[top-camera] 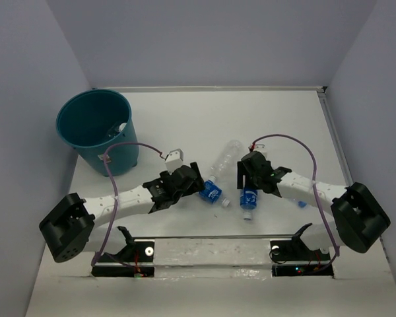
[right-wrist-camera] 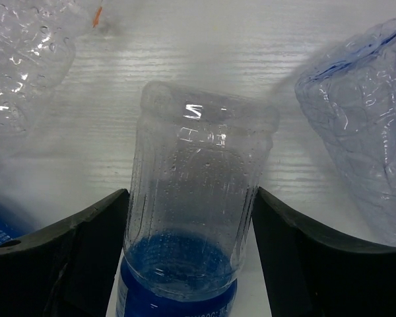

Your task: Put the plastic bottles in the bin

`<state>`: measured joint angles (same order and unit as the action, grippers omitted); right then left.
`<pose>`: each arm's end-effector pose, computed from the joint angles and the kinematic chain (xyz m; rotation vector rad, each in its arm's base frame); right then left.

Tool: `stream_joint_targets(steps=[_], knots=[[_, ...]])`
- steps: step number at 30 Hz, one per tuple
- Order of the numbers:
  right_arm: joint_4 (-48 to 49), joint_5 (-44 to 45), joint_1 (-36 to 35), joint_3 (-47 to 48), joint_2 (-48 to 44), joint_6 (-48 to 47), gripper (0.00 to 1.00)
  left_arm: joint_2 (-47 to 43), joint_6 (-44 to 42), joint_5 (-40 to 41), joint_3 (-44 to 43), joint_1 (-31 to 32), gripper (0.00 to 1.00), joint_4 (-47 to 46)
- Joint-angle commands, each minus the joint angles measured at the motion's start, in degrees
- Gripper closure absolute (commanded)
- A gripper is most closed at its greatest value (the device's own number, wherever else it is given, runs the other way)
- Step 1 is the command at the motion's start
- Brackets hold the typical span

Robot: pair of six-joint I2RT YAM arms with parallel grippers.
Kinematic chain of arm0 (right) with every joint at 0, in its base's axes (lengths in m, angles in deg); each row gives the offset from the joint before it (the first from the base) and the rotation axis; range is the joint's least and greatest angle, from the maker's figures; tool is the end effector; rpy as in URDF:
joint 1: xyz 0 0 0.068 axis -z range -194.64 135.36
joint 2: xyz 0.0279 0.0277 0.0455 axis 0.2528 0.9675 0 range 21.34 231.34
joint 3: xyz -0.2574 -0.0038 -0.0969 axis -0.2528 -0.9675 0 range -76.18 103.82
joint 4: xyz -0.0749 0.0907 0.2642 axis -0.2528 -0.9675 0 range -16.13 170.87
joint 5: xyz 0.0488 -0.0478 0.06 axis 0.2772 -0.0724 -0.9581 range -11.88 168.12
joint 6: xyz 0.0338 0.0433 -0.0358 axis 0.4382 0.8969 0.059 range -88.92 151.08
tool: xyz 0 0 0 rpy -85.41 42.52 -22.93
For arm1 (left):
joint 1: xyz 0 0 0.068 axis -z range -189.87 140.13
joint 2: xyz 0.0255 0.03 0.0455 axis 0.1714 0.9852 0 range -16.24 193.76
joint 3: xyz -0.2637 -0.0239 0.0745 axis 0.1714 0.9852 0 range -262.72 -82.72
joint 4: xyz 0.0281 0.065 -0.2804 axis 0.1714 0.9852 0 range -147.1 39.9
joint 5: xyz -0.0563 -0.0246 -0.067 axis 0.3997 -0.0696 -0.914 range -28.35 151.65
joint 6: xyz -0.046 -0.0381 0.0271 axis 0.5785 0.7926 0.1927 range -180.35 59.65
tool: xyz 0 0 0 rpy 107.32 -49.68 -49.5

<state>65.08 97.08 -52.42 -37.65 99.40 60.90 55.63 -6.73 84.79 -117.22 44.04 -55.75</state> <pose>0.2352 0.1611 0.1447 -0.0427 2.4634 0.0860 0.1852 -0.2194 0.1717 -0.2143 2.2386 -0.5955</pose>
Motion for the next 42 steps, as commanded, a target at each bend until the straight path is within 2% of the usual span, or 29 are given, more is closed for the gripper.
stream_joint_targets(steps=[1,5,12,20,22,26,30,31,35,38,42], knots=[[3.22,-0.24,0.34,-0.82,-1.95,0.15,0.31,0.54,1.66,1.74,-2.68,0.23,0.01,-4.86],[3.22,-0.77,0.34,-1.26,-2.65,0.23,0.34,2.38,1.66,3.49,-3.03,0.32,0.01,-5.48],[1.56,-2.34,0.34,-2.92,-8.53,0.85,0.49,8.71,0.43,8.66,-4.87,0.32,0.01,-4.51],[-0.82,-6.74,0.34,-3.89,-16.52,-0.12,0.51,11.88,1.74,15.44,-4.44,0.32,0.01,-5.56],[-1.52,-7.18,0.34,-4.33,-18.2,-0.56,0.51,12.23,1.57,16.06,-4.26,0.32,0.03,-6.09],[-3.8,-8.24,0.34,-2.93,-21.1,-0.99,0.51,11.89,0.87,16.68,-3.21,0.32,0.15,-6.09],[-6.7,-9.03,0.34,-0.38,-25.75,-1.87,0.52,6.9,0.25,16.85,-0.75,0.67,0.4,-6.09],[-7.06,-9.55,0.34,0.75,-26.64,-2.48,0.52,4.18,-0.53,16.85,0.21,0.76,0.44,-6.18],[-7.5,-11.31,0.34,3.3,-30.68,-3.63,0.52,-1.98,-2.47,17.29,2.68,1.02,0.53,-6.44],[-7.59,-12.81,0.34,5.32,-32.18,-3.81,0.52,-5.95,-4.05,17.64,2.77,1.02,0.56,-4.6],[-7.24,-13.34,0.34,7.17,-32.88,-5.03,0.52,-17.43,-8.87,19.57,-0.73,1.02,0.58,-1.87]])
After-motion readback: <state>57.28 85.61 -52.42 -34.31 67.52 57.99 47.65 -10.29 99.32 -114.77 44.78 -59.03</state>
